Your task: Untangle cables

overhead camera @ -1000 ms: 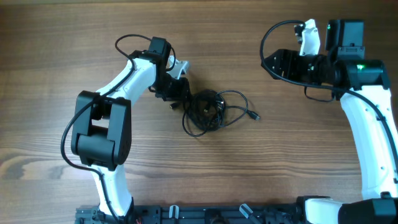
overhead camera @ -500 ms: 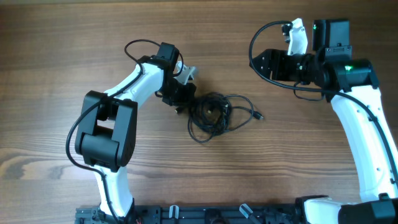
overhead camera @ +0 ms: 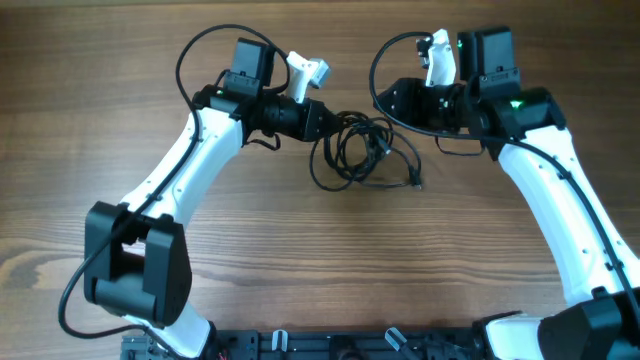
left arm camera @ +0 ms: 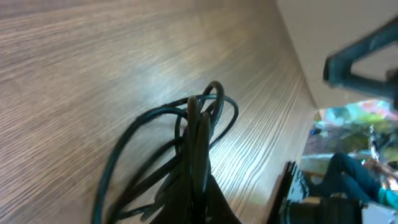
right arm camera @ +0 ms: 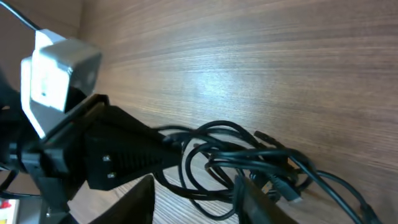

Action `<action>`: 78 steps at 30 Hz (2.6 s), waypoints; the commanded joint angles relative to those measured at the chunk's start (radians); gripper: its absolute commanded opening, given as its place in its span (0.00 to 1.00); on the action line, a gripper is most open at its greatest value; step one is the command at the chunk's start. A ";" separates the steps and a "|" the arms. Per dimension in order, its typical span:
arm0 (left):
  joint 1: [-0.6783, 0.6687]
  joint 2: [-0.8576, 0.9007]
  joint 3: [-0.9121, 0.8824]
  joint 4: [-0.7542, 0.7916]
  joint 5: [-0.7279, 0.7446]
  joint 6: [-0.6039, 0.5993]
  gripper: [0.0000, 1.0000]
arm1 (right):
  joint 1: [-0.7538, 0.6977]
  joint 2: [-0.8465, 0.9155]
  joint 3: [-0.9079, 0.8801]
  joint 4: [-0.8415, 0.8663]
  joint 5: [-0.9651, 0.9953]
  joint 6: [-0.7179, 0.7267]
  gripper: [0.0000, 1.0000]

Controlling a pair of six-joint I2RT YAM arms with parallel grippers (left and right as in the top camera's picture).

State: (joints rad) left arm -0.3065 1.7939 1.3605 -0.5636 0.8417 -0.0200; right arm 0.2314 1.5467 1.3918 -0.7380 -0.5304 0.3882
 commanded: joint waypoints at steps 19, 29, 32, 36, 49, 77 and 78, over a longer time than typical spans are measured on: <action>0.010 -0.018 0.003 0.145 0.041 -0.468 0.04 | 0.052 0.175 0.007 0.044 0.045 0.095 0.43; -0.010 -0.018 0.003 0.145 0.041 -0.513 0.04 | 0.052 0.257 0.007 0.127 0.051 0.112 0.38; -0.021 -0.018 0.003 0.146 0.041 -0.513 0.04 | 0.056 0.281 0.007 0.148 0.051 0.113 0.37; -0.028 -0.018 0.003 0.146 0.051 -0.516 0.04 | 0.067 0.322 0.007 0.182 0.047 0.134 0.37; -0.029 -0.018 0.003 0.142 -0.046 -0.516 0.04 | 0.003 0.289 0.007 0.156 0.031 0.080 0.04; -0.016 -0.018 0.003 0.146 0.292 -0.572 0.04 | -0.112 0.309 0.007 -0.010 -0.133 -0.968 0.54; -0.014 -0.018 0.003 0.146 0.292 -0.572 0.04 | -0.112 0.309 0.007 -0.018 -0.156 -0.980 0.53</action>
State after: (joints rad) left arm -0.3271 1.7943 1.3605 -0.4252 1.0702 -0.5713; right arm 0.1188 1.8355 1.3922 -0.7425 -0.6044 -0.4664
